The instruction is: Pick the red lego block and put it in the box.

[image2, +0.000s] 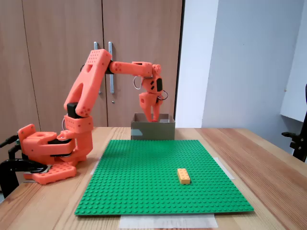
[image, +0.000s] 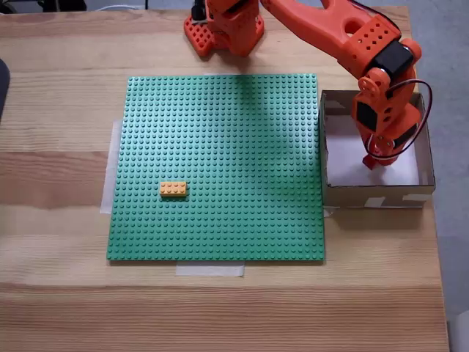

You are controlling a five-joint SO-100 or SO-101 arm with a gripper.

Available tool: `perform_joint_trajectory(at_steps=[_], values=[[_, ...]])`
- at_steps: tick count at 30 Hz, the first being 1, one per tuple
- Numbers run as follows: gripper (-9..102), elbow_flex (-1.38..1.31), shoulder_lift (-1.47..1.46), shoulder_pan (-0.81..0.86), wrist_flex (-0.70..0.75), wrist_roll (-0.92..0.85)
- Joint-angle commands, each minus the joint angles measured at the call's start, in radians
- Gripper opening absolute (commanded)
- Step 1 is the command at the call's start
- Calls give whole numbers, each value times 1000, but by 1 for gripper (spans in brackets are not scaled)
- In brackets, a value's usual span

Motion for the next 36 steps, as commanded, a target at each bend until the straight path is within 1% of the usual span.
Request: perform_joint_trajectory(at_steps=[1,11,24,28,36], values=[[-1,2,6,14,-43,-6],[-1,9,-28,18,-78,-11],[-1,0,-28,-18,-48,-2],[8,0,-28,-21,-46,-5],[13,21,2,-32,-89,-21]])
